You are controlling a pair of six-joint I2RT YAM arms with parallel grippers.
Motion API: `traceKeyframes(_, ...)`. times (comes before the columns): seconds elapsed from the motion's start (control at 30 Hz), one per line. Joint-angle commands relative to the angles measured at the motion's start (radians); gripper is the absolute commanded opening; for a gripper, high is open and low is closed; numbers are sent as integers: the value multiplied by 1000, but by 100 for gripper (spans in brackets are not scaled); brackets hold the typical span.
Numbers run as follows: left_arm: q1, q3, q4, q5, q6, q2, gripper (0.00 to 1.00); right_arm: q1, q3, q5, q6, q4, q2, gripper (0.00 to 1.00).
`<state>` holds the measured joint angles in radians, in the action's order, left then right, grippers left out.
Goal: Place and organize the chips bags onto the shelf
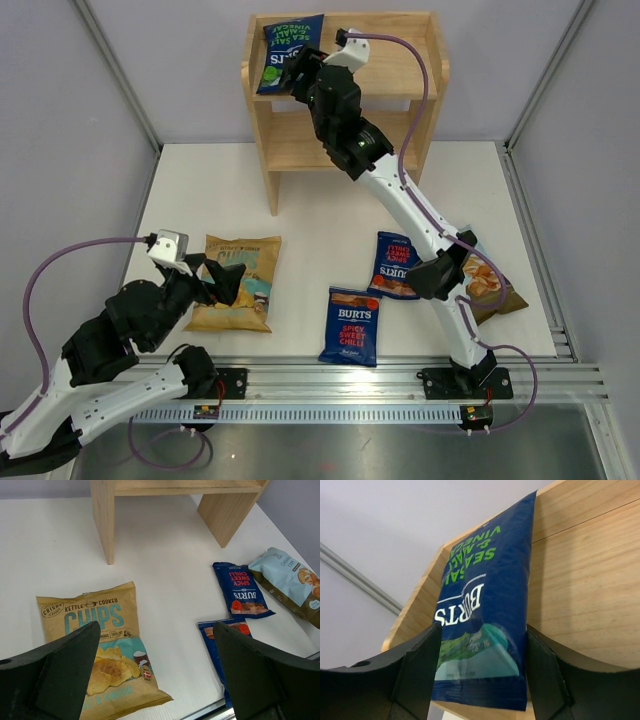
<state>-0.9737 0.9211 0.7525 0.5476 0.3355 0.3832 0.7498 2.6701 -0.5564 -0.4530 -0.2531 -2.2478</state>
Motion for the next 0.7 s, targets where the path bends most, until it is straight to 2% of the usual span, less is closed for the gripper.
traceKeyframes(0.0,1,-5,-53,-20,-24,19,99,-36,-6,1,50,-71,65,72)
traceKeyframes(0.2,1,-7,-51,-26,-24,26,99,-50,-24,38,59,-86,96,71)
traceKeyframes(0.4,3,-7,-51,-25,-24,22,99,-67,-47,96,59,-87,97,47)
traceKeyframes(0.67,7,-10,-54,-28,-26,16,99,-73,27,196,99,-107,21,45)
